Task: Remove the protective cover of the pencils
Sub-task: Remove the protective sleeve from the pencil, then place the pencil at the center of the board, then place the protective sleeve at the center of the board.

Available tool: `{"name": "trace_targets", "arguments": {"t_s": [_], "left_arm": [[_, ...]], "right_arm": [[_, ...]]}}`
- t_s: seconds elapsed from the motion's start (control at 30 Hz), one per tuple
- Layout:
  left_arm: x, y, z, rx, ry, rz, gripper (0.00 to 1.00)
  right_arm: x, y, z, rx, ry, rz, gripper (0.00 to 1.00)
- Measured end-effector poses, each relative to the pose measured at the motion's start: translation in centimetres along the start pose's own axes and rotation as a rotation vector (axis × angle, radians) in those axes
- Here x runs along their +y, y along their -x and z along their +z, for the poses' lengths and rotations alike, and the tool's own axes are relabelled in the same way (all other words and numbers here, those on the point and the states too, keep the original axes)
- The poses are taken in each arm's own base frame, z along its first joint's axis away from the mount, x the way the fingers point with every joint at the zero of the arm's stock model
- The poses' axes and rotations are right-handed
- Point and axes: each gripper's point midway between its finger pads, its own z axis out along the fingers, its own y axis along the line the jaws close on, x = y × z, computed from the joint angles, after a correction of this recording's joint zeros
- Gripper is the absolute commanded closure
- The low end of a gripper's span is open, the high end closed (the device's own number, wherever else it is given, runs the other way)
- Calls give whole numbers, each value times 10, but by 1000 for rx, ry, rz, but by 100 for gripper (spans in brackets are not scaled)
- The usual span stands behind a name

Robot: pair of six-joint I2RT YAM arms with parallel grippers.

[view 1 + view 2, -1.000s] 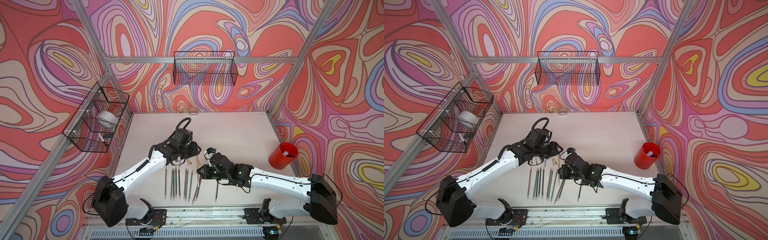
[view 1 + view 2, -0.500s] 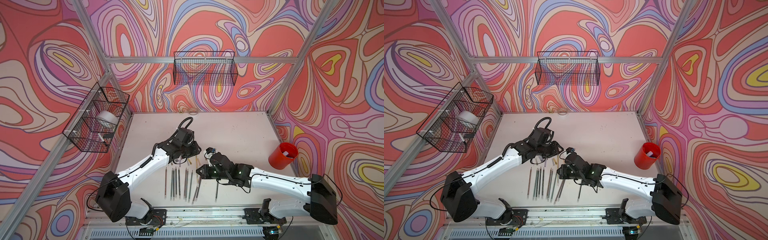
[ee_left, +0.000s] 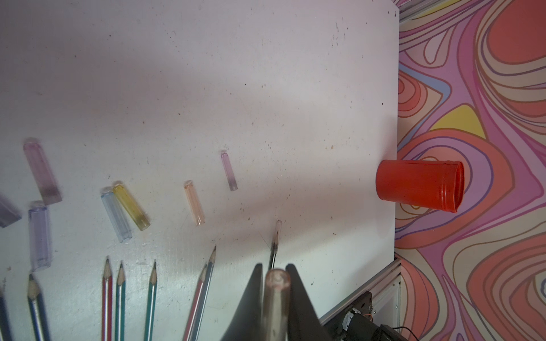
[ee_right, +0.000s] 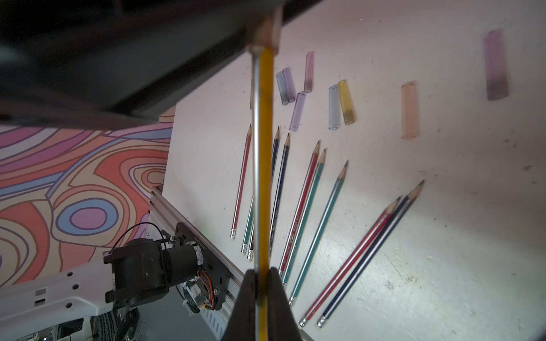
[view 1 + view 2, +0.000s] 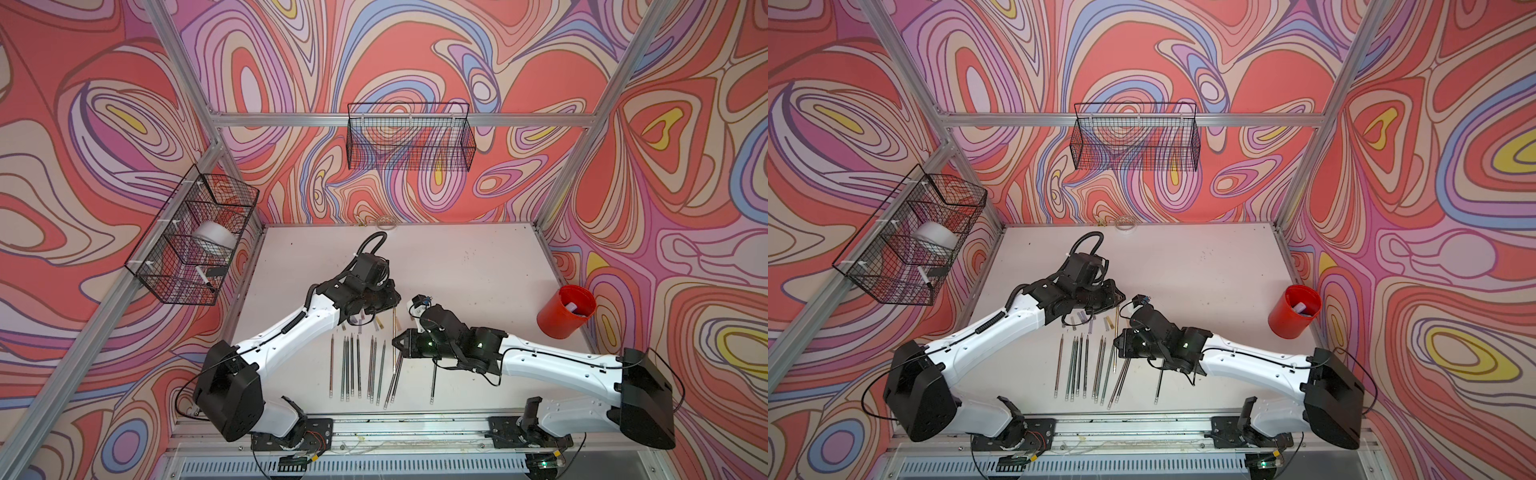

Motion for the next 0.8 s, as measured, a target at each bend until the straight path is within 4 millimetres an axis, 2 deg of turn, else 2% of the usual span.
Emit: {"name": "trace_targets", "arguments": {"t_s": [0.2, 0.4, 0.5, 0.63, 0.8], "left_arm": [[-7, 12, -1, -37, 5, 7, 84], [-27, 37, 3, -83, 4, 39, 84], [-33, 47, 9, -94, 12, 58, 84], [-31, 50, 23, -75, 45, 71, 85], [-10, 44, 42, -38, 123, 72, 85]], "right_arm": [[-6, -5, -1, 3, -5, 13, 100], [-14, -10, -6, 1, -13, 37, 100], [-25, -16, -8, 9, -36, 56, 100], [-44, -27, -9, 27, -89, 89, 100], [-73, -47, -7, 65, -168, 135, 100]]}}
